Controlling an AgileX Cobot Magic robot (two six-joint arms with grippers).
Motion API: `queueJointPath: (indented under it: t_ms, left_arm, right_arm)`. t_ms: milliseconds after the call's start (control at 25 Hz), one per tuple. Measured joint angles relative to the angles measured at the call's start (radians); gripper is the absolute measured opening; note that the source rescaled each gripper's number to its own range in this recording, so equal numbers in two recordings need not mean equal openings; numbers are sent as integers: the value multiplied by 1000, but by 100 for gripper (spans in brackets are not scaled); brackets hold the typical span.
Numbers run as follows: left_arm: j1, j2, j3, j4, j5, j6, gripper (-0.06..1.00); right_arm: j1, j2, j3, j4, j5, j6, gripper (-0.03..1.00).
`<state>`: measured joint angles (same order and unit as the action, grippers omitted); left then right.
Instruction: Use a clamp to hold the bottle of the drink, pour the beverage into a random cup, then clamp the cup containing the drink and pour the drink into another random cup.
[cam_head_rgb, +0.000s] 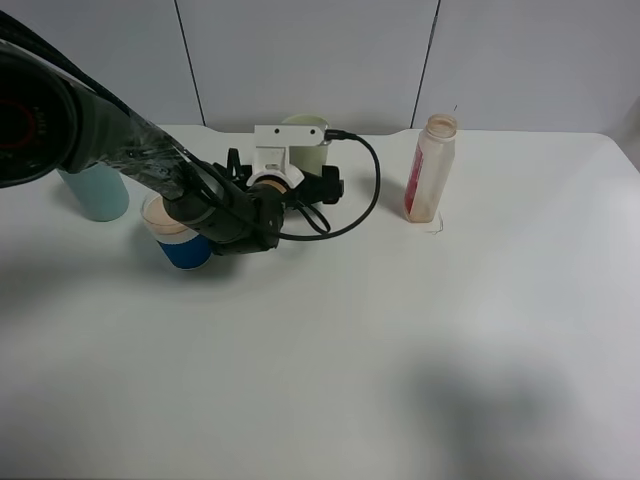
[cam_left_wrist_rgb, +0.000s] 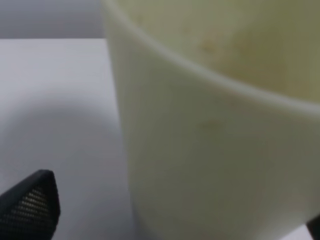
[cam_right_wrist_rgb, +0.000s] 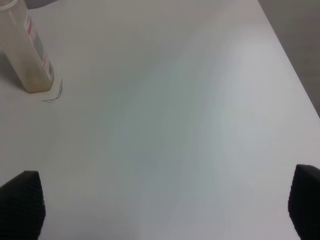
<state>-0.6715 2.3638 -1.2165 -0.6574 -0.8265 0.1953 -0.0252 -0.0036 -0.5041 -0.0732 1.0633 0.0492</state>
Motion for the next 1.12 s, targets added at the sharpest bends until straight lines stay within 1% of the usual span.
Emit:
queueJointPath:
  t_ms: [120, 560, 920, 960, 1040, 1080, 1120]
  left_arm:
    - [1, 1, -2, 8, -2, -1, 91]
    - [1, 54, -125, 52, 0, -2, 91]
    - [1, 73, -128, 58, 7, -2, 87]
    - [1, 73, -128, 58, 7, -2, 85]
    - [1, 73, -128, 59, 7, -2, 72]
    - [3, 73, -128, 60, 7, -2, 61]
    - [7, 73, -128, 66, 7, -2, 46]
  right_arm:
    - [0, 0, 0, 0, 0, 0, 98]
    - [0, 0, 0, 0, 0, 0, 98]
    - [0, 0, 0, 0, 0, 0, 98]
    - [0, 0, 0, 0, 0, 0, 98]
    - [0, 0, 0, 0, 0, 0, 98]
    - [0, 0, 0, 0, 0, 0, 98]
    - [0, 0, 0, 0, 0, 0, 98]
